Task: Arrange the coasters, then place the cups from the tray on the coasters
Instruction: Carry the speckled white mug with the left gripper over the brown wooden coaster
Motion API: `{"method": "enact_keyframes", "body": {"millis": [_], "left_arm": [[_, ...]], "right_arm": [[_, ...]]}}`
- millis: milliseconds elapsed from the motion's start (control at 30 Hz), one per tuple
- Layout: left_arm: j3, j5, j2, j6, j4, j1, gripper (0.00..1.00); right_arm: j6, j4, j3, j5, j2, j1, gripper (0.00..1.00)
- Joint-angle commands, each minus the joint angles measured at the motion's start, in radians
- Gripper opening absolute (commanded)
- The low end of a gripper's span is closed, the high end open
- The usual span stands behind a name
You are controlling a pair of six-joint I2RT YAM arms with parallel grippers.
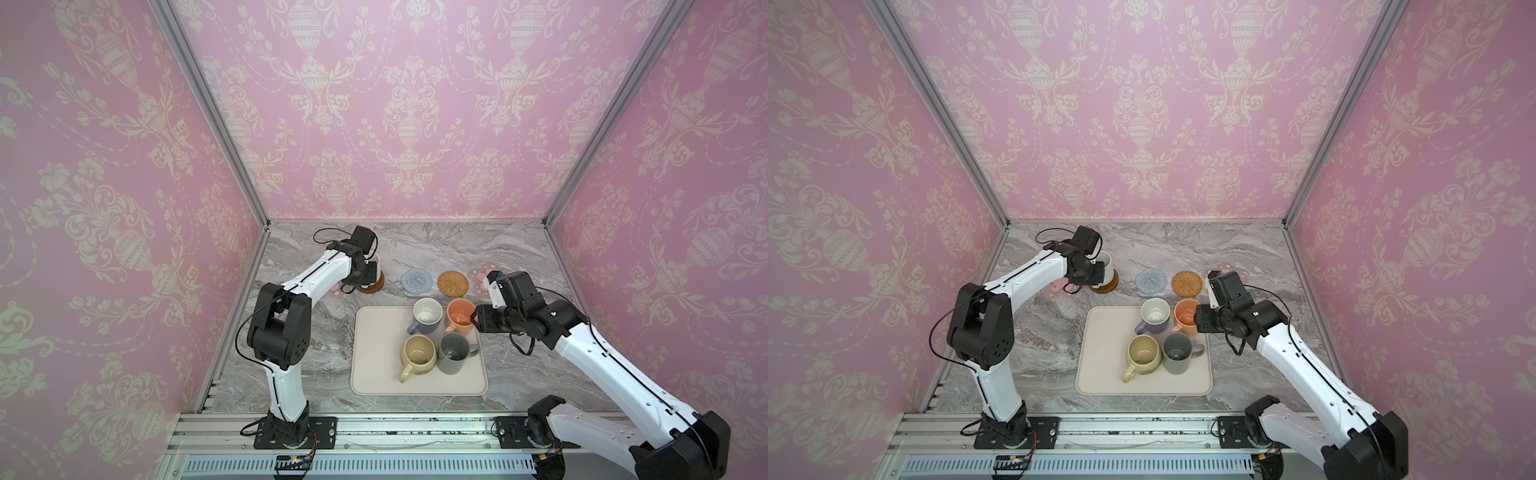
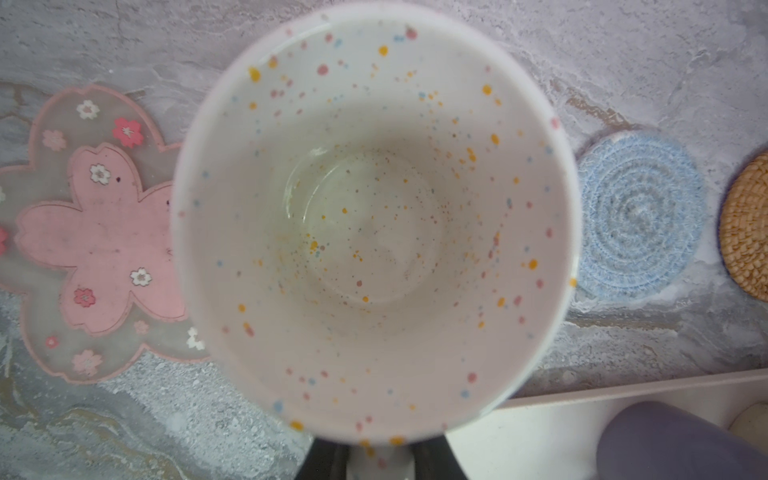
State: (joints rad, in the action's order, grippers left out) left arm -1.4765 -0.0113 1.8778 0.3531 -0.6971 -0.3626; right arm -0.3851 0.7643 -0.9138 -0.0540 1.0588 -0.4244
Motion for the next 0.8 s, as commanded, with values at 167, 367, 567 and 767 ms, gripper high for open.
{"method": "enact_keyframes", "body": {"millis": [167, 367, 567, 767], "left_arm": [[0.04, -0.028, -0.035, -0.005, 0.073, 0.004, 0.0], [0.082, 0.011, -0.061, -0.02, 0.06, 0.005, 0.06], [0.083, 0.024, -0.079, -0.028, 0.045, 0.005, 0.12], [0.07, 0.015, -0.062, -0.048, 0.02, 0.005, 0.31]], "right_arm": [[0.003, 0.0, -0.031, -0.007, -0.011, -0.006, 0.54], [-0.012, -0.005, -0.017, -0.02, -0.024, -0.007, 0.54], [-0.024, -0.006, -0.008, -0.022, -0.045, -0.006, 0.54], [-0.033, -0.003, 0.001, -0.03, -0.058, -0.006, 0.55]]}}
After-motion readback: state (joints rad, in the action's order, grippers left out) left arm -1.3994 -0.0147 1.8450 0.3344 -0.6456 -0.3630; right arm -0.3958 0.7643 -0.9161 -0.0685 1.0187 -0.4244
